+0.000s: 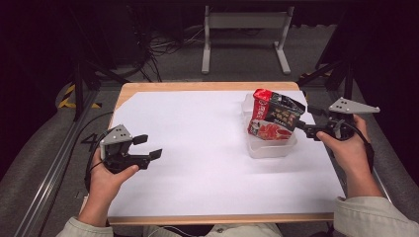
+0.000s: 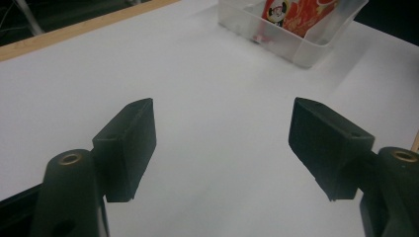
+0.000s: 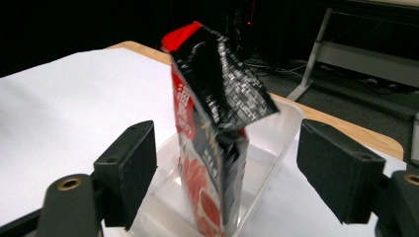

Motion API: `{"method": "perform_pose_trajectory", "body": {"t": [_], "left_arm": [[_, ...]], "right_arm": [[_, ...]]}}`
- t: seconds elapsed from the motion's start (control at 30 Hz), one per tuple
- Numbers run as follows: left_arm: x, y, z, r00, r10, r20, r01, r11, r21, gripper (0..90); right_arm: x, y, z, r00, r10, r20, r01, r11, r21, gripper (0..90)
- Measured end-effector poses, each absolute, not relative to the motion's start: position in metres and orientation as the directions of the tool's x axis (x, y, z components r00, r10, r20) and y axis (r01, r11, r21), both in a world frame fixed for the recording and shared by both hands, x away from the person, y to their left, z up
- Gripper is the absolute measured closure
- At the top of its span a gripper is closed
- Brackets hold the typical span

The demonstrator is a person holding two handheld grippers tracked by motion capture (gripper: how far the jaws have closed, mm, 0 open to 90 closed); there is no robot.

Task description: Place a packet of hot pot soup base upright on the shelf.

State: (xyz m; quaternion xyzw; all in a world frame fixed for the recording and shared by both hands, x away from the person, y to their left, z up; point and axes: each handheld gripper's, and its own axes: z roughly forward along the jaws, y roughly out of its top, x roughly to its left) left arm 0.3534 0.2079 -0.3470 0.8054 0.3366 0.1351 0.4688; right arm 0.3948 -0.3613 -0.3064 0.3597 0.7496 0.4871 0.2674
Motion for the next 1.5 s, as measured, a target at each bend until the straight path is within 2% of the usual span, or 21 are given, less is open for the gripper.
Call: {"method": "perform_pose_trajectory", "body": {"t": [0.23, 0.47, 0.83, 0.93, 1.1, 1.5], "left_arm": [[0.347, 0.205, -0.358, 0.743, 0.662, -0.1, 0.414, -0.336, 0.846, 27.0], [0.34, 0.208, -0.37, 0.745, 0.66, -0.1, 0.381, -0.297, 0.876, 26.2], [0.339, 0.207, -0.386, 0.756, 0.644, -0.115, 0.377, -0.285, 0.881, 26.7], [0.34, 0.206, -0.389, 0.757, 0.644, -0.109, 0.377, -0.295, 0.878, 26.7], [0.341, 0.207, -0.395, 0.751, 0.649, -0.122, 0.391, -0.288, 0.874, 26.7], [0.343, 0.205, -0.402, 0.759, 0.641, -0.116, 0.393, -0.31, 0.866, 26.4]], "right_arm": [[0.368, -0.347, -0.319, -0.69, 0.724, -0.009, 0.272, 0.27, 0.924, 24.1], [0.357, -0.326, -0.343, -0.743, 0.669, -0.018, 0.258, 0.31, 0.915, 24.0], [0.359, -0.309, -0.386, -0.76, 0.648, 0.048, 0.301, 0.286, 0.91, 22.5], [0.358, -0.304, -0.396, -0.751, 0.659, 0.04, 0.266, 0.247, 0.932, 20.6], [0.35, -0.3, -0.397, -0.761, 0.649, 0.008, 0.223, 0.25, 0.942, 22.4], [0.347, -0.287, -0.427, -0.784, 0.621, 0.02, 0.305, 0.356, 0.883, 22.9]]}}
